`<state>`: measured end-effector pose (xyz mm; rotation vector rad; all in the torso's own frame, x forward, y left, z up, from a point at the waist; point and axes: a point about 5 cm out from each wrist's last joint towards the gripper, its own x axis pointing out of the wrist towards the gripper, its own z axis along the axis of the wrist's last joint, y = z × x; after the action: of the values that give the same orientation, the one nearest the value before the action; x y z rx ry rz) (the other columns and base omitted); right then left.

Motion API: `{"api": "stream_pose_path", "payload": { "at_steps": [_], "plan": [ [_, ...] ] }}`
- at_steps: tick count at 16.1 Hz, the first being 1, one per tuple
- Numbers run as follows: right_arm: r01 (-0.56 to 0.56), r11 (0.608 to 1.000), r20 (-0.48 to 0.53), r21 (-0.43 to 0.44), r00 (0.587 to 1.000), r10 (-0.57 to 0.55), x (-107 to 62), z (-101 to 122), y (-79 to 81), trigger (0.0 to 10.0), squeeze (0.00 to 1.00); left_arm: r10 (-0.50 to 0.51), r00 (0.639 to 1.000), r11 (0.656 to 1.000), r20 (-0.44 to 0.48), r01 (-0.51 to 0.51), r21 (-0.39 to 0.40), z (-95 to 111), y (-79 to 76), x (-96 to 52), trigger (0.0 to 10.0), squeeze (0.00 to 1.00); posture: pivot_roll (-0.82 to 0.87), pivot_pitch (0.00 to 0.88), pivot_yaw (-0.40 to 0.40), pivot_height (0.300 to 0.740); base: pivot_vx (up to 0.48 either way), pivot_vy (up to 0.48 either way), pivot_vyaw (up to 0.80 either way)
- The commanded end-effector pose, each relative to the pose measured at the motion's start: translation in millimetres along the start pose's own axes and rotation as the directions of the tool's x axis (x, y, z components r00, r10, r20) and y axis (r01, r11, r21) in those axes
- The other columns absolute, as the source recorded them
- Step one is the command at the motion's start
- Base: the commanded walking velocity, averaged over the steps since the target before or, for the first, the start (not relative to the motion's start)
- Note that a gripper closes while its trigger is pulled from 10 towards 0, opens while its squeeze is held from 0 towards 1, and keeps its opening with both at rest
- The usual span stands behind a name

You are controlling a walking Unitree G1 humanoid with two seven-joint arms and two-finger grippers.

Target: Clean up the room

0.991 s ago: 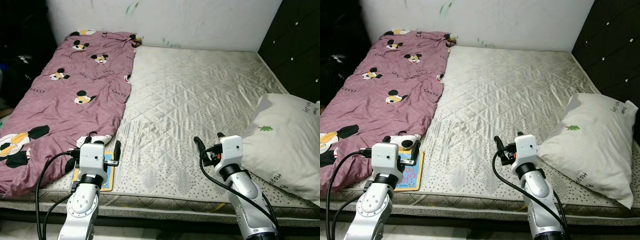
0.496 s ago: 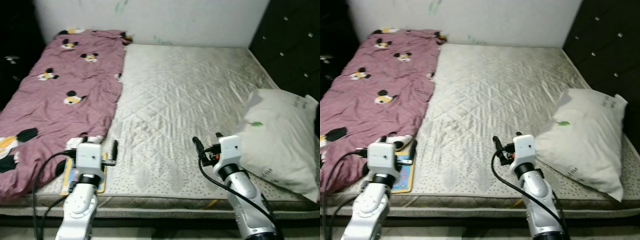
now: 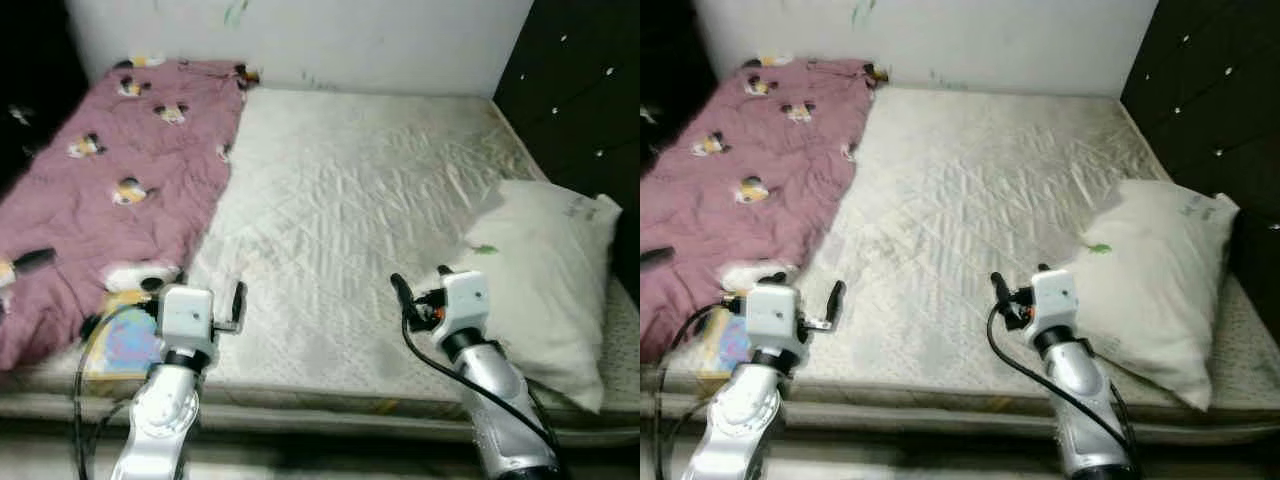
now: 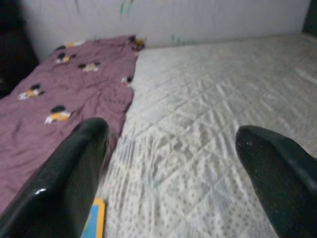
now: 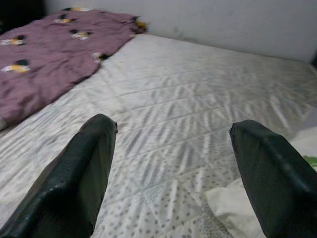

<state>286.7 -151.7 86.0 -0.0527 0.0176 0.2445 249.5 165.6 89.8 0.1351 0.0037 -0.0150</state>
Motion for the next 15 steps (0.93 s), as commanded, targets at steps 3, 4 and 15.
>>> {"api": "stream_pose_path", "payload": {
  "at_steps": [3,4,15],
  "plan": [
    [0.016,1.000,-0.007,-0.011,1.000,-0.016,-1.2,-0.5,-5.2,10.0,0.00,-0.001,1.000,1.000,0.003,0.001,-0.005,2.1,-1.9,1.5,10.0,0.00,-0.01,0.095,-0.044,0.740,0.000,-0.341,0.00],
    [0.017,1.000,-0.007,-0.013,1.000,-0.017,-1.1,-0.5,-5.6,10.0,0.00,-0.003,1.000,1.000,0.002,0.003,-0.007,1.9,-2.4,1.8,10.0,0.00,-0.01,0.094,-0.044,0.740,0.000,-0.341,0.00],
    [0.008,1.000,-0.013,-0.022,1.000,-0.008,-1.7,-2.1,-6.7,10.0,0.00,-0.005,1.000,1.000,-0.001,0.005,-0.016,1.1,-4.9,1.1,10.0,0.00,-0.01,0.087,-0.053,0.740,0.000,-0.344,0.00]
  ]
}}
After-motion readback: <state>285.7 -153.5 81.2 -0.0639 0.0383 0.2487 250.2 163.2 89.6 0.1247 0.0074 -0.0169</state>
